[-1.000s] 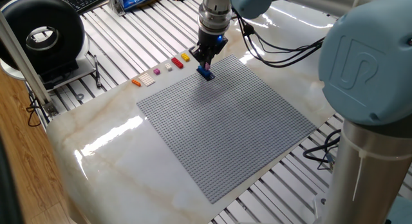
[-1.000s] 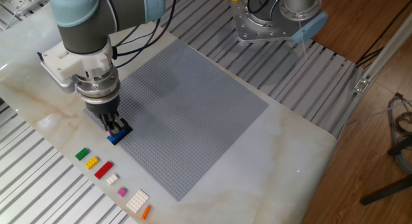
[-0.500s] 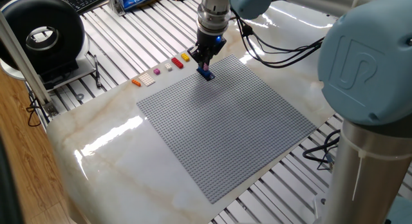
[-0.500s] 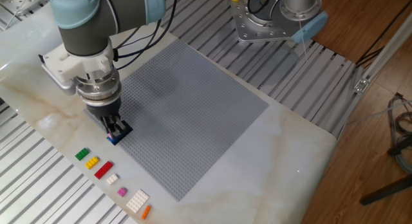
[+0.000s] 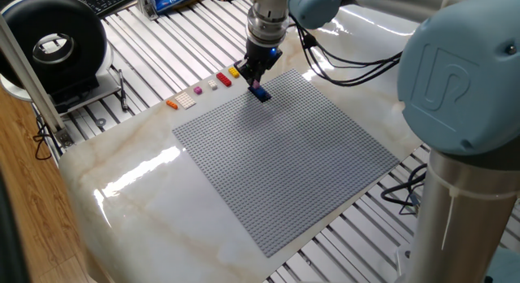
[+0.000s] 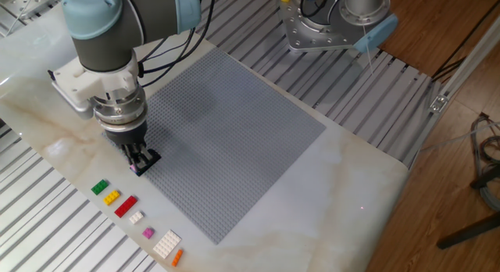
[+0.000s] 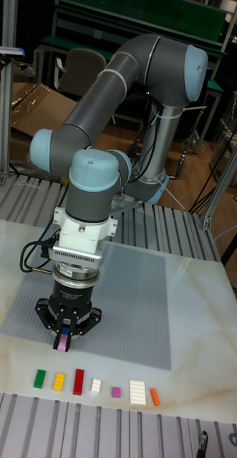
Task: Stack small Lego blocks one on top of the other
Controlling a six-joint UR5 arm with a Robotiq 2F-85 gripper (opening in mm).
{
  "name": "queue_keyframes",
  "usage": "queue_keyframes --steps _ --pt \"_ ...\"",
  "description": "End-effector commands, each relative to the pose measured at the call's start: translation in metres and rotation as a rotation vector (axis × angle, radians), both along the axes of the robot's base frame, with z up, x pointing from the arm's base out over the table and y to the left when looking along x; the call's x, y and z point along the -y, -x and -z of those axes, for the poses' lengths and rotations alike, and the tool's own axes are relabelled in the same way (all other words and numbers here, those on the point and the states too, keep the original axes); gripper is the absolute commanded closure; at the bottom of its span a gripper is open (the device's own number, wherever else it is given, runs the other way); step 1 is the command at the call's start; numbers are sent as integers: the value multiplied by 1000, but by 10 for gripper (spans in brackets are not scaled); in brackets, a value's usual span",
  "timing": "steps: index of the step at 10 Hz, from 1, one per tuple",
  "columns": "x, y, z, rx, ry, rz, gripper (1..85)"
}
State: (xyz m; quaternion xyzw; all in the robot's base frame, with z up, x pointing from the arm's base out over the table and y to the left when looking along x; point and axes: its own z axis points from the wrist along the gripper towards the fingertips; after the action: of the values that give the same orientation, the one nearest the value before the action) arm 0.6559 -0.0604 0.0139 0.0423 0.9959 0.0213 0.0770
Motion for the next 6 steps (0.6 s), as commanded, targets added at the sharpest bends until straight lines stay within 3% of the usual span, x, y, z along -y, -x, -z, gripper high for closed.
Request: queue_keyframes --steps 1,3,5,6 --pt "3 -1 1 5 -10 3 847" --pt "2 0 -1 5 -15 6 847" --pt "5 7 -11 -24 -8 15 847" --pt "-2 6 -16 -36 -27 35 847"
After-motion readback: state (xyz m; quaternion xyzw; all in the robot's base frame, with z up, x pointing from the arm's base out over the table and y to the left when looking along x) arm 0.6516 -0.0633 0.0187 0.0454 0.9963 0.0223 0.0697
